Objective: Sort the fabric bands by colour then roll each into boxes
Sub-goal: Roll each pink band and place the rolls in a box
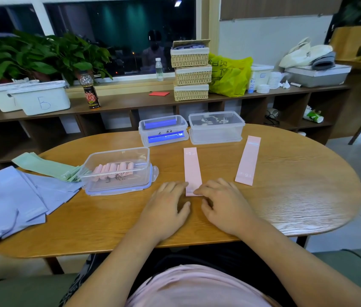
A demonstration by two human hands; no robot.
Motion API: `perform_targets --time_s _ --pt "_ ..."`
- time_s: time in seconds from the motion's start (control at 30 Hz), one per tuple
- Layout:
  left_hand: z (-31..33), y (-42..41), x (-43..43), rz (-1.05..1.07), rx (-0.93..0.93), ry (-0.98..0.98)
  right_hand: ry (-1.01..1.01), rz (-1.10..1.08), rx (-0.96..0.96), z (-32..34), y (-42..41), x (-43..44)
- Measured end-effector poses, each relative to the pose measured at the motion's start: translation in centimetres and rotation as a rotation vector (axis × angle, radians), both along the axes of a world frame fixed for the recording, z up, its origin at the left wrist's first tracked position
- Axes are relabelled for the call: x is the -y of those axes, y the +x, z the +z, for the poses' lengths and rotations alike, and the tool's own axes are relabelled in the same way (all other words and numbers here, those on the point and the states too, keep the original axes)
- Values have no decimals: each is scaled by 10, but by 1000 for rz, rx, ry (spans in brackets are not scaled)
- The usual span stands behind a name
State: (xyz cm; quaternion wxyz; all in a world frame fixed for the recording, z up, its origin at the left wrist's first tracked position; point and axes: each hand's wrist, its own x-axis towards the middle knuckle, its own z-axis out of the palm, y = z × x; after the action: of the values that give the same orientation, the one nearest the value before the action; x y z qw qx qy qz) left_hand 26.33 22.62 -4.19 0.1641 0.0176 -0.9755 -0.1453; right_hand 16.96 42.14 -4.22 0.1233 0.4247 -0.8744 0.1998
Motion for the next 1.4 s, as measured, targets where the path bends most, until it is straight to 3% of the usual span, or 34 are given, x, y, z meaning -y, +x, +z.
perform_targets --time_s 0.17,0.37,0.73,1.07,1.3,1.4 --pt "0 -2 1 35 -21 27 9 -18 -25 3 -6 7" --pt "1 -7 1 -47 103 -14 -29 -21 -18 2 -12 12" --pt "0 -6 -1 27 82 -6 -30 -49 -47 0 -12 12" --pt "1 -4 -1 8 72 -1 94 -30 -39 9 -29 19" --pt "4 -11 -1 36 127 -16 -39 -68 16 5 -28 12" --pt "5 -15 -1 37 137 -10 -9 -51 42 4 -32 12"
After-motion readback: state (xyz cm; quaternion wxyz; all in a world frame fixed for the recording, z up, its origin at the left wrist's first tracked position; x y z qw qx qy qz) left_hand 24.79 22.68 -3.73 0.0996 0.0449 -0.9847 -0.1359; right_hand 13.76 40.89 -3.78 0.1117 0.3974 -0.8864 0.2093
